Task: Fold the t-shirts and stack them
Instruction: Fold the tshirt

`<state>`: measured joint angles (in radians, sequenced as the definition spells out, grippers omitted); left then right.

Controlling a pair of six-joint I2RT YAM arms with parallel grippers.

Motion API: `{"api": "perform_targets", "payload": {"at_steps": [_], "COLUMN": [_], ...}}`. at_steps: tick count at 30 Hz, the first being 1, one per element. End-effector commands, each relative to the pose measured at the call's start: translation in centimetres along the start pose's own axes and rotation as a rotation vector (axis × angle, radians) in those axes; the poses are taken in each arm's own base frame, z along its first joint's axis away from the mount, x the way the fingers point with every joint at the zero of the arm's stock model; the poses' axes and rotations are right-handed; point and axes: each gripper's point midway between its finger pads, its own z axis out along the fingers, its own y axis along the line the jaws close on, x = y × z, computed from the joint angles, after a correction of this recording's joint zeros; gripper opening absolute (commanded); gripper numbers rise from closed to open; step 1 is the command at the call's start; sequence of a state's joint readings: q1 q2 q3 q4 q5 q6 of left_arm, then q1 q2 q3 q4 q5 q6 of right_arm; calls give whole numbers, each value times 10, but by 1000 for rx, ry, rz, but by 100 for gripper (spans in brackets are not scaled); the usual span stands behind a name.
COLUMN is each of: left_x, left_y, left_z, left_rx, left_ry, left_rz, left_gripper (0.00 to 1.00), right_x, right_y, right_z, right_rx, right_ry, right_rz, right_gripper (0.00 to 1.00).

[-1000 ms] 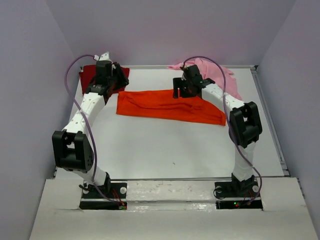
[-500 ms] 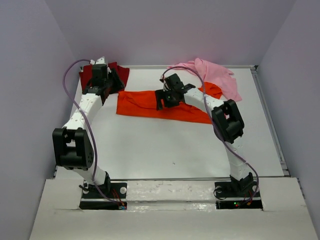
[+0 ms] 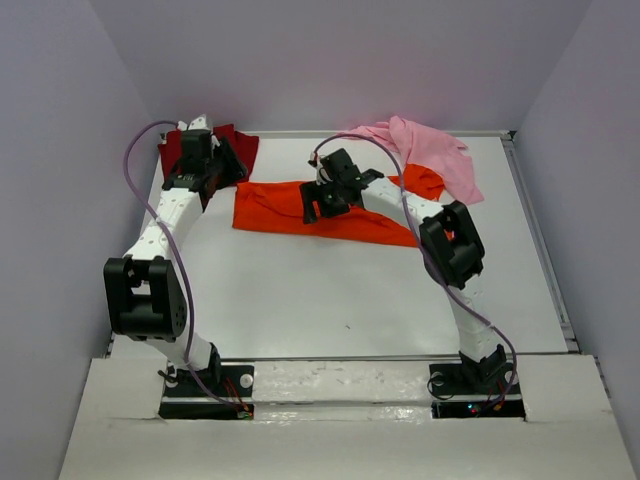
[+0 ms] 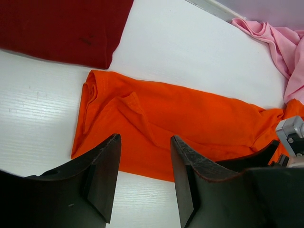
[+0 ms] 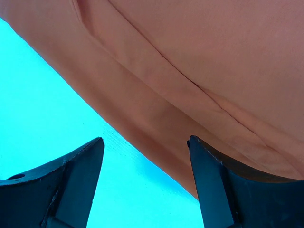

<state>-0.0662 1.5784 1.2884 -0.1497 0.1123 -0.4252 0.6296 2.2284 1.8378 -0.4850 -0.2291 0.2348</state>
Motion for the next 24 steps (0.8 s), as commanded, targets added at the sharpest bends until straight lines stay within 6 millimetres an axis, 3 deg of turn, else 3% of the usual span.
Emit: {"api": "perform_targets", "payload": {"at_steps": [1,18,24], "left_x": [-17,-18,-17], "left_y": [-16,-16,-17], "left_z": [-16,-20,-20], "left_rx": [56,59,65], "left_ry": [-63,-72,-70], "left_rz": [12,15,14], "left_gripper": [56,56,56], "right_x": [-8,1,-4], "right_y": [8,-7,-16], "right_z": [6,25,27], "right_rx": [-34,12,60], "right_ry": [-22,-8,-25], "right_rz": [-19,-25,-51], "right_gripper": [78,78,78]}}
